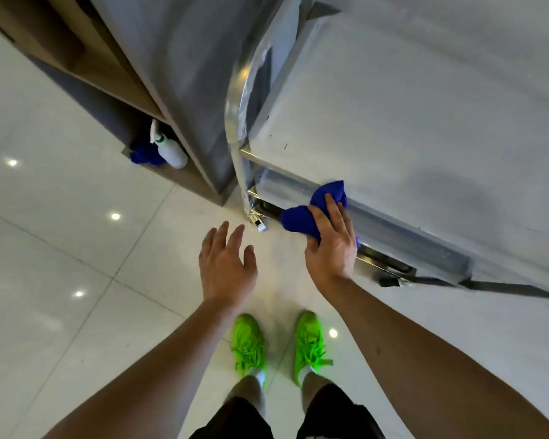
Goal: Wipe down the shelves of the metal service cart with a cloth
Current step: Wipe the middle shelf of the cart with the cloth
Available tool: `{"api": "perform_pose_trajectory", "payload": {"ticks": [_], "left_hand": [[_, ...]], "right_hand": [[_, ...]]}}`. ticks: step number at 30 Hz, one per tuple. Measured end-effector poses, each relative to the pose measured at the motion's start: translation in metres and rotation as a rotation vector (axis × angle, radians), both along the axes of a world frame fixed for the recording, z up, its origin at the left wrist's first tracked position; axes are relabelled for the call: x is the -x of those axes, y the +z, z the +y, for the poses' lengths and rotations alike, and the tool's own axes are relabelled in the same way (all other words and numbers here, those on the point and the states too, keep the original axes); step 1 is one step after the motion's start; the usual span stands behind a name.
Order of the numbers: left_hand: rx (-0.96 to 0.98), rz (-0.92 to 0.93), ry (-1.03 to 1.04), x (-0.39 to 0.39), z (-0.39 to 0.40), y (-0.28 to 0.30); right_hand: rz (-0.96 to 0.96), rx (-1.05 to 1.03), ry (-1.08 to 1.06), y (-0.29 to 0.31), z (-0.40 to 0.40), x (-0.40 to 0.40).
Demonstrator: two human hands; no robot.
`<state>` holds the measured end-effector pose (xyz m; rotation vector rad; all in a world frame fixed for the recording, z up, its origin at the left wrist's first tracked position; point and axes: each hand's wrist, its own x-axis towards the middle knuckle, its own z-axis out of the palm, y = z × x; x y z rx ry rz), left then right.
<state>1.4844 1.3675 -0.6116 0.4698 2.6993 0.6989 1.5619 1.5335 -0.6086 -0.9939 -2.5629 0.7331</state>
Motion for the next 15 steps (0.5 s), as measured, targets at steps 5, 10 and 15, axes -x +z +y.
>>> {"api": "perform_pose_trajectory", "payload": {"ticks": [5,10,15], "left_hand": [[-0.012,0.009,0.065,-0.006,-0.008,-0.033],[-0.037,0.037,0.057,0.003,0.013,-0.084],[-0.064,0.129,-0.038,0.017,0.047,-0.137]], "right_hand": [[-0.013,0.016,0.055,-0.028,-0.006,-0.001],[0.025,-0.038,0.077,-0.075,0.013,0.004],[0.011,-0.06,0.057,-0.126,0.038,0.011]]}}
